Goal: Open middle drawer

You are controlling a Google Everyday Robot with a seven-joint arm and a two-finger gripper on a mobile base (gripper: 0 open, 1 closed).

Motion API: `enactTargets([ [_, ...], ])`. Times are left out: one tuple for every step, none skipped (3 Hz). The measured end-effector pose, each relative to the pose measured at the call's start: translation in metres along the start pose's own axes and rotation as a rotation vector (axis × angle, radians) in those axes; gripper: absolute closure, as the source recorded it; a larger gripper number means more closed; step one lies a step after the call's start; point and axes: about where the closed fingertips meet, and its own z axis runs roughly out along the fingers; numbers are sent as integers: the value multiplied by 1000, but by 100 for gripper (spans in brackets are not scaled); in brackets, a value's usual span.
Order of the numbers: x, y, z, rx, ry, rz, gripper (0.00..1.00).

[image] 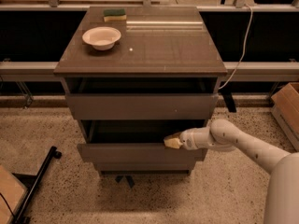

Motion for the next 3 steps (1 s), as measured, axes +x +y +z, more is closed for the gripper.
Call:
enactTargets([
  [6, 2, 2, 1, 20, 10, 35],
  [4, 3, 0, 1, 20, 10, 13],
  [2, 4, -1, 1, 21, 10, 0],
])
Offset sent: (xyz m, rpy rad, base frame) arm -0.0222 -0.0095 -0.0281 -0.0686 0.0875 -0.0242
